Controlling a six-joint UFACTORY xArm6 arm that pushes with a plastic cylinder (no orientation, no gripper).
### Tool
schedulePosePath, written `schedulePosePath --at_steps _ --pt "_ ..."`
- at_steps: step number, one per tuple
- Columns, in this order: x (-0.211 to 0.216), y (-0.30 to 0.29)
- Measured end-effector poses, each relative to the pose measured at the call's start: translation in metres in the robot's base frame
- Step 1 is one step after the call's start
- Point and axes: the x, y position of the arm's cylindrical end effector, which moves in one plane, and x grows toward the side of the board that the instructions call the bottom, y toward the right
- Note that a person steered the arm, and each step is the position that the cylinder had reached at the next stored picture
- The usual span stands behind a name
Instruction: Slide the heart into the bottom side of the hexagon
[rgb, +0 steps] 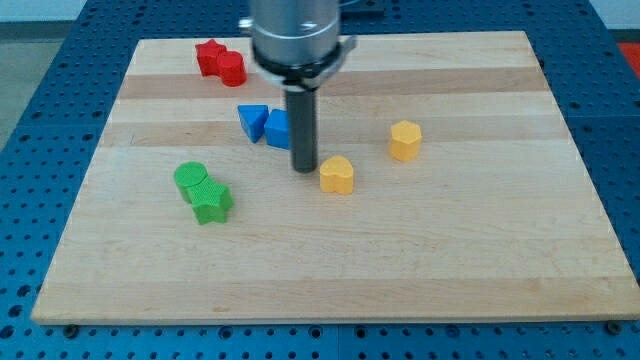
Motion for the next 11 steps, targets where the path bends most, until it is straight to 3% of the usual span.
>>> schedulePosePath --at_steps 1,3,6,9,11 --pt "0.019 0.0" --pt "0.02 0.098" --pt "0.047 0.15" --pt "0.031 0.152" --pt "0.042 0.149"
